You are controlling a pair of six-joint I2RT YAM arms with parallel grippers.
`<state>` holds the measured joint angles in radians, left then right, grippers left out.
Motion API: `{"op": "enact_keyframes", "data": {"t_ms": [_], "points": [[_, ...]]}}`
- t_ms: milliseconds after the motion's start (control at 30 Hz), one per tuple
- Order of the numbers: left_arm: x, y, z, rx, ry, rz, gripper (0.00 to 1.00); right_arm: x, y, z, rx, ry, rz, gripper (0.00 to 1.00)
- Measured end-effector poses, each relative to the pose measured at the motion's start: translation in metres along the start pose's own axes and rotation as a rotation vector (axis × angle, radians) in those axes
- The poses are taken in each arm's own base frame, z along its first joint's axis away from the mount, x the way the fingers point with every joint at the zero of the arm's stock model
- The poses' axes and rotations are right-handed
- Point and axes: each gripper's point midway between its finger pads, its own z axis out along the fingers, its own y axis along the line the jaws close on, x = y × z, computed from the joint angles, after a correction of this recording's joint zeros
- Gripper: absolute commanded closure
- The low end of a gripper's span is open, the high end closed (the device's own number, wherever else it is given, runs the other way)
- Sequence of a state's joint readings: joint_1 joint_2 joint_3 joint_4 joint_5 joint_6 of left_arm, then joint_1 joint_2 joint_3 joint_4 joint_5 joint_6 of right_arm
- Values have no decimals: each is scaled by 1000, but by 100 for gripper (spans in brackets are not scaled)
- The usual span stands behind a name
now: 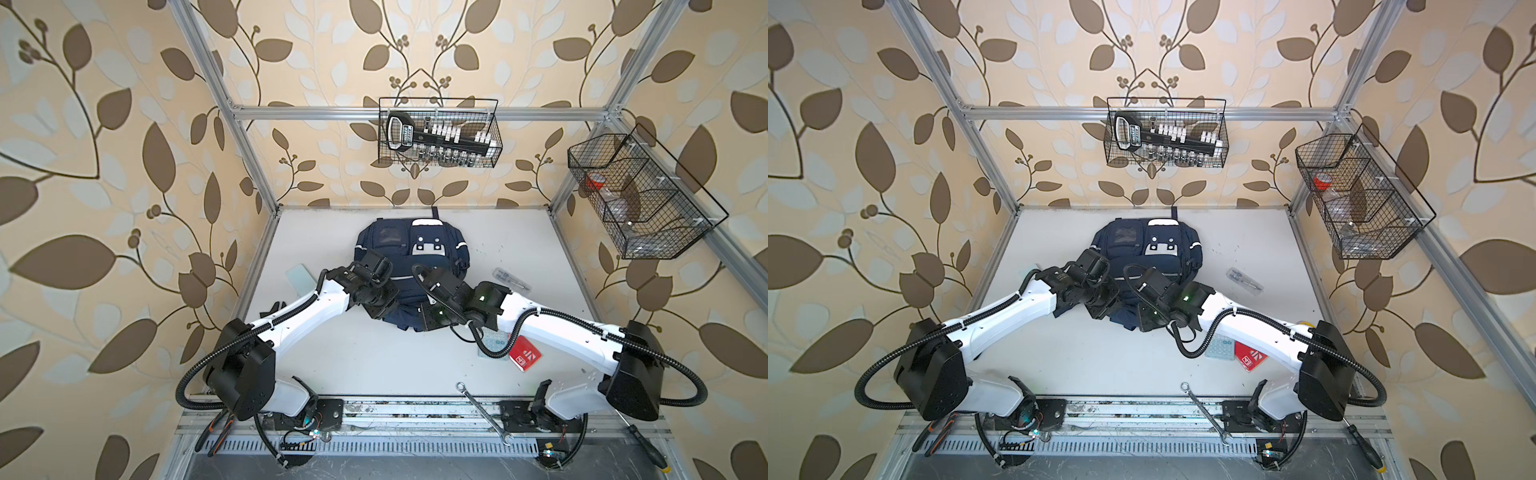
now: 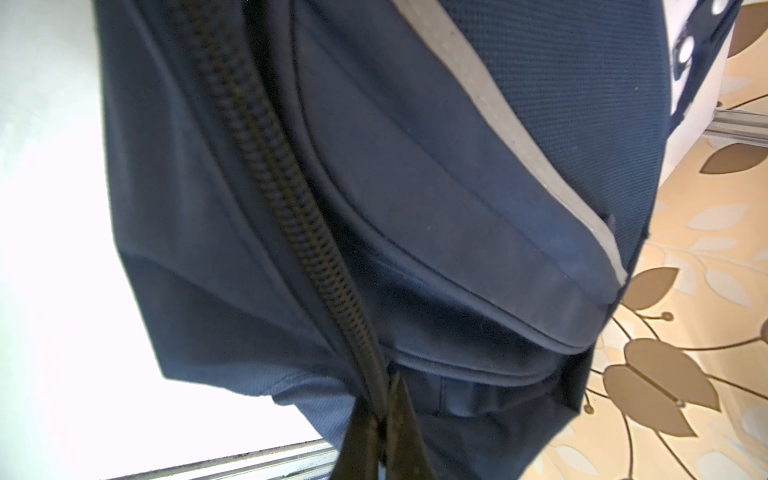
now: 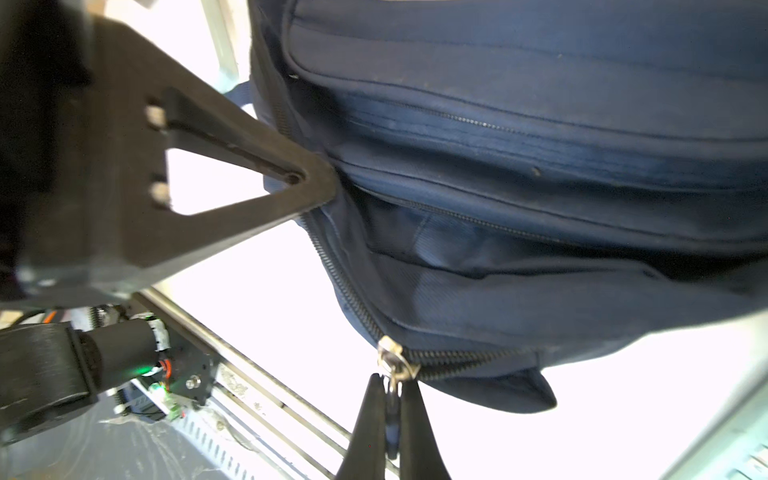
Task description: Pack the student bag
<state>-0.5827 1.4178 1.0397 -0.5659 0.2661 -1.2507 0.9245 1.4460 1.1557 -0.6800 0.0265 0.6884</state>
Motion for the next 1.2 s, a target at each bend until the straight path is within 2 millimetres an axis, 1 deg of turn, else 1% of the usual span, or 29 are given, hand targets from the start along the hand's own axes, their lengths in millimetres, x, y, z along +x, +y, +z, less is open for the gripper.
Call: {"op": "enact_keyframes", "data": {"t_ms": [67,100,167,267,367,467,667,867,1033,1167,1200], "points": [[-1,-2,-3,8,8,11,100,-5,-7,-4,3,-13,12,100],[-2,-4,-5,15,8,19,100,-8,-14,-7,4,-22,27,100],[-8,-7,-12,35,-4,40,100,-14,-35,-13,15,-40,68,100],[-17,-11,-25,65,-32,63,100,-19,-60,-17,36,-58,105,100],[-28,-9,-40,84,-68,76,100,-25,-79,-14,56,-64,126,100],[-38,-5,-50,87,-97,79,100,-32,-96,-10,76,-68,143,100],[-46,0,-57,81,-117,84,100,-42,-132,7,127,-51,186,100],[-45,2,-58,77,-117,87,100,-41,-156,27,156,-32,197,100],[-45,5,-55,74,-114,87,100,-43,-164,39,163,-31,188,100],[-43,16,-46,56,-102,79,100,-43,-167,47,168,-23,184,100],[-42,19,-44,51,-99,78,100,-42,-168,48,169,-19,184,93]]}}
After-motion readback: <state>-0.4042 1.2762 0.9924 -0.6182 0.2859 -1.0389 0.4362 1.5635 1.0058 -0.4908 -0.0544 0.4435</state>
